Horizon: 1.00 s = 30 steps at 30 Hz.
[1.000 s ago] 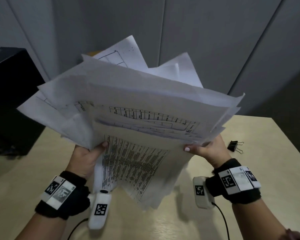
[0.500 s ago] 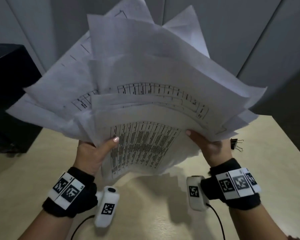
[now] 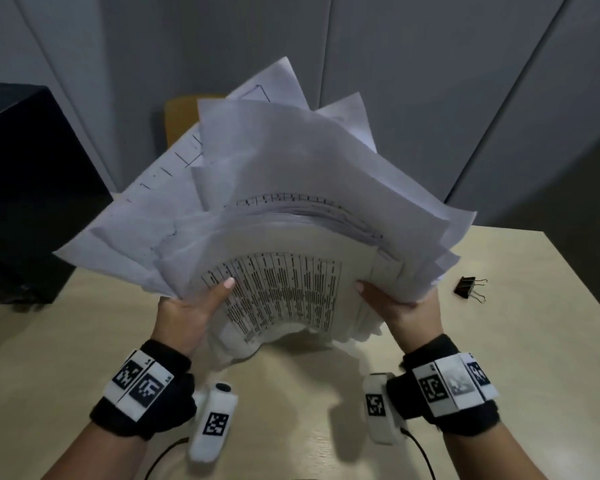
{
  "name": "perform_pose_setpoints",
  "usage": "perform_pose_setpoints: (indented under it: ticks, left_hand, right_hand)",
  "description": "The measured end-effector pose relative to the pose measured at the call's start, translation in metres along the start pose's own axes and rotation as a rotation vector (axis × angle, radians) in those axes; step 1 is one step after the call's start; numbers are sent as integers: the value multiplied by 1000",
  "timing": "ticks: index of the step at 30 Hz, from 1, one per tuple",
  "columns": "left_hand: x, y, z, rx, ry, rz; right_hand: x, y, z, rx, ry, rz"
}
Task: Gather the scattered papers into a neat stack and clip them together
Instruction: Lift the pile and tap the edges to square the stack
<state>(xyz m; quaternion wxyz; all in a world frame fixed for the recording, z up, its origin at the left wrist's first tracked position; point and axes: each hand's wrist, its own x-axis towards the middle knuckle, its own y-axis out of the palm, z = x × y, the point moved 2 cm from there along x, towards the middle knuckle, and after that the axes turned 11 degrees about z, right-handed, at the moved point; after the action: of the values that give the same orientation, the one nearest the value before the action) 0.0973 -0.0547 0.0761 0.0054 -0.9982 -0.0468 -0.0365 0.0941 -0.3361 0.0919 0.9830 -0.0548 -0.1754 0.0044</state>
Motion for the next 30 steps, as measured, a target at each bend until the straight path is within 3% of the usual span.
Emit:
perform_pose_setpoints:
  ticks: [5,9,16,21,25,30]
  left_hand:
    - [1,-9,2,-102,-4,182]
    - [6,-13,5,-216,-16,173]
    - [10,-23,6,-254,13,311]
    - [9,-22,7,-230,12,308]
    - [8,-18,4,-227,0,331]
    - [10,-20,8,-229,9,328]
  right_hand:
    - [-3,-11,0,22,24,-26]
    - [-2,-16,-3,23,30,-21]
    - [1,-22,2,30,39,61]
    - [2,-34,9,140,-42,-69]
    - [6,-42,25,-145,-124,-63]
    - [8,-55,26,-383,-6,104]
